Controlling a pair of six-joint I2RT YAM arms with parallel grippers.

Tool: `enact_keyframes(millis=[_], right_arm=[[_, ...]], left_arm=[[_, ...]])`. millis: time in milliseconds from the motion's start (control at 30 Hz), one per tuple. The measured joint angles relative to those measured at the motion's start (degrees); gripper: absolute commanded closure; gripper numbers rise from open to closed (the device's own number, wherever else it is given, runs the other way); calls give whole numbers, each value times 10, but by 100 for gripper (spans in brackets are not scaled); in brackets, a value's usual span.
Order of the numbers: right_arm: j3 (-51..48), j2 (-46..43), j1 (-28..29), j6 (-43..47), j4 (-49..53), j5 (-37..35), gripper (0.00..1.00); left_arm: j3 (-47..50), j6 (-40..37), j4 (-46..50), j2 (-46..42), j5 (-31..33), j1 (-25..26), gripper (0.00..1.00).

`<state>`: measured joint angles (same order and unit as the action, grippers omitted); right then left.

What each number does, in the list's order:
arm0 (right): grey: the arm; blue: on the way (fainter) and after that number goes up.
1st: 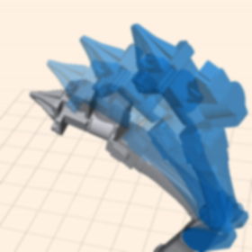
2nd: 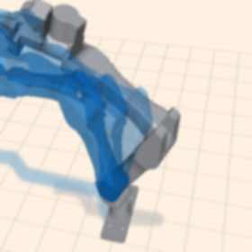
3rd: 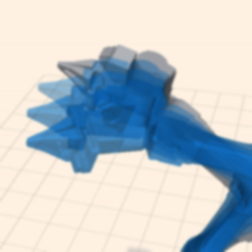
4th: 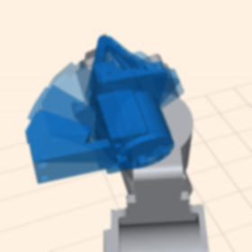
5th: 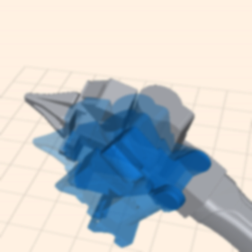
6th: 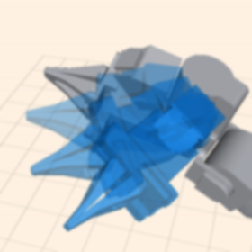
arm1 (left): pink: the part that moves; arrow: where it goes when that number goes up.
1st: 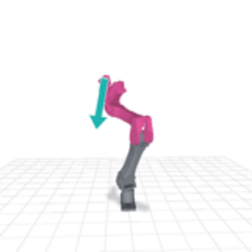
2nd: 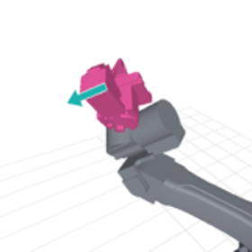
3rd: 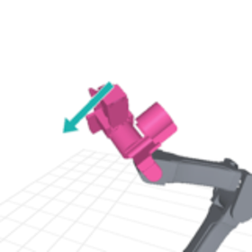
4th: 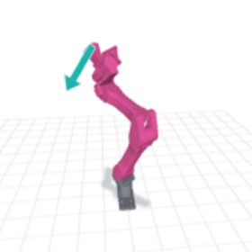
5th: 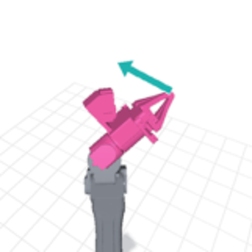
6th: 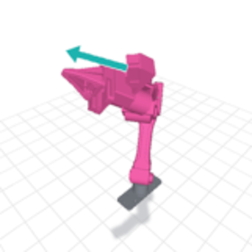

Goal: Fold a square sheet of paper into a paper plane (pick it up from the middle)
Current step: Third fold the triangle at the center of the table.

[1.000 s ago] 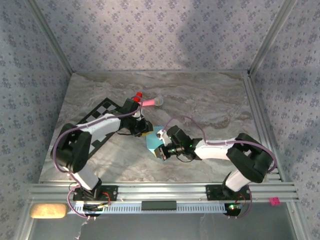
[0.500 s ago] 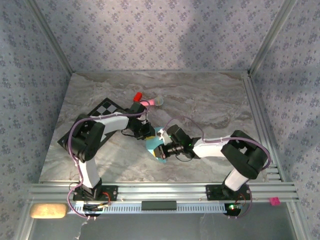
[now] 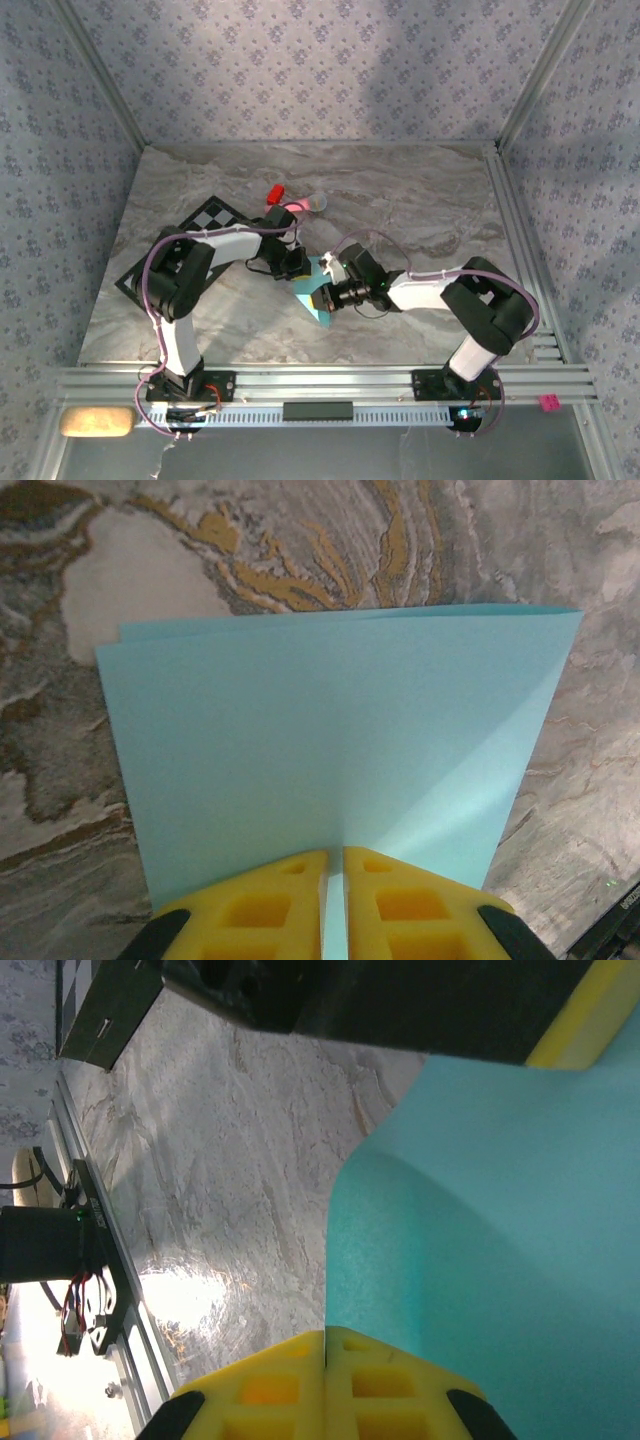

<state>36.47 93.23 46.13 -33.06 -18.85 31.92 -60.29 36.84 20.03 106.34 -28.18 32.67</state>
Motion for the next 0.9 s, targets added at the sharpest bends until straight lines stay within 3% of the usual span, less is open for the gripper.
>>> enact_keyframes(millis=[900], right_arm=[[7,14,-27,12,40,-4,92]], left_arm=[[-7,-4,11,3,8,2,89]])
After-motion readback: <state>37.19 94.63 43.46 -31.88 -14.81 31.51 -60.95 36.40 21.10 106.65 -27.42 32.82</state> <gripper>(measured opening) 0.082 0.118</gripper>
